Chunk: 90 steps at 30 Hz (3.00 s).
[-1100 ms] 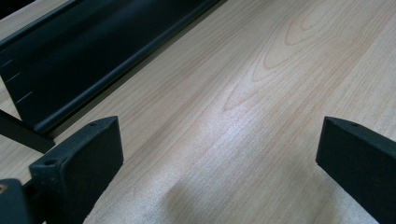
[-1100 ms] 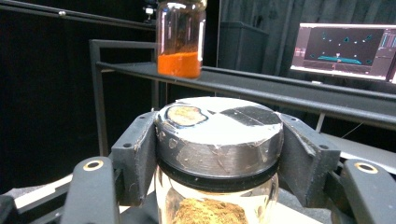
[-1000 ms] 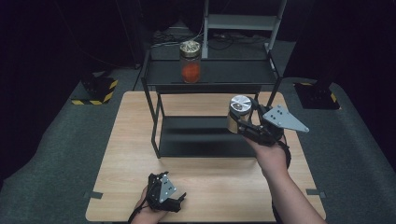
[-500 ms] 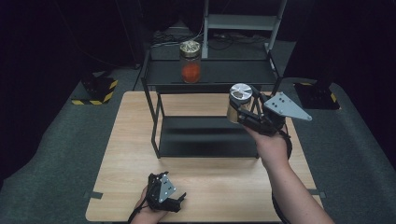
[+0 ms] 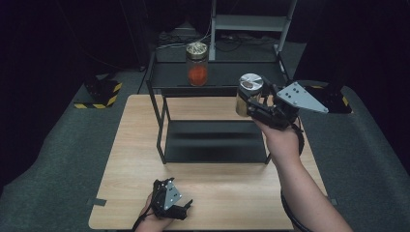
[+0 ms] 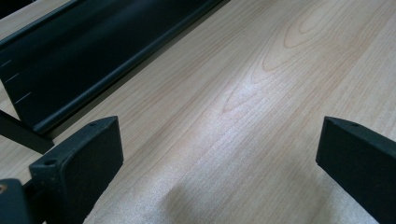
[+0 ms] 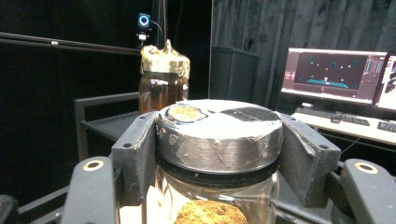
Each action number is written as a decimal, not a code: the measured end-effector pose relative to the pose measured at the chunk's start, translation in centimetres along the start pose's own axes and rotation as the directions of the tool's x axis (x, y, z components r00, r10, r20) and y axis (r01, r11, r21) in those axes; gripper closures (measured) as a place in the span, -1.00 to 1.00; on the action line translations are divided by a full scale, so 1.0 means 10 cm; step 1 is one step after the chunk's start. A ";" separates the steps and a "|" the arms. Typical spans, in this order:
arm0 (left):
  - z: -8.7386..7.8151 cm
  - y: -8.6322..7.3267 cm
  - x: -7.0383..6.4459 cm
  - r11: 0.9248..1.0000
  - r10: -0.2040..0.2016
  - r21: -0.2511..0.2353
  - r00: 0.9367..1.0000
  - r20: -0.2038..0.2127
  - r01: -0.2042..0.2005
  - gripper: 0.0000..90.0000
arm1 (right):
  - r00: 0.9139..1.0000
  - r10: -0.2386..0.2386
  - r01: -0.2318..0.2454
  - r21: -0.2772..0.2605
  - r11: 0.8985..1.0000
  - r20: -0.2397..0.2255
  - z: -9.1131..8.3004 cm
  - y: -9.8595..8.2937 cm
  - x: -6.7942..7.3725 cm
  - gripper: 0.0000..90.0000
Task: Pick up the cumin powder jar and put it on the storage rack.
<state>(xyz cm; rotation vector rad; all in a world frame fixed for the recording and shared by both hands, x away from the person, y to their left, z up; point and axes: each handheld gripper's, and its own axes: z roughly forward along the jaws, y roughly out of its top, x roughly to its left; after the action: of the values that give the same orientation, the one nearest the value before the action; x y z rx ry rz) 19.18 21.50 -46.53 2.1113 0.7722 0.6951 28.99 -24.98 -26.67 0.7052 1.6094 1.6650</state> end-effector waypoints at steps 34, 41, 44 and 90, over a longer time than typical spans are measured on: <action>-0.02 -0.03 0.03 1.000 -0.010 -0.015 1.000 0.012 0.011 -0.98 | 0.996 -0.022 0.022 0.002 1.000 0.083 0.51 0.35 -0.01 -0.23; -0.02 -0.04 0.04 1.000 -0.013 -0.020 1.000 0.014 0.013 -0.98 | 0.995 -0.012 0.011 0.013 1.000 0.097 0.66 0.34 -0.01 -0.23; -0.03 -0.05 0.05 1.000 -0.015 -0.021 1.000 0.017 0.016 -0.98 | 0.994 -0.012 0.010 0.014 1.000 0.104 0.73 0.32 -0.02 -0.23; -0.04 -0.10 0.08 0.998 -0.027 -0.049 0.999 0.035 0.029 -0.98 | 0.988 0.038 -0.042 0.023 0.999 0.152 1.05 0.15 -0.16 -0.24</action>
<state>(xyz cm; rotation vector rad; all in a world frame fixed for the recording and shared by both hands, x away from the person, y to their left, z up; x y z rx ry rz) 19.16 22.81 -46.90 2.0591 0.7572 0.6549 38.07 -19.87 -24.24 0.8618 1.5212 1.5813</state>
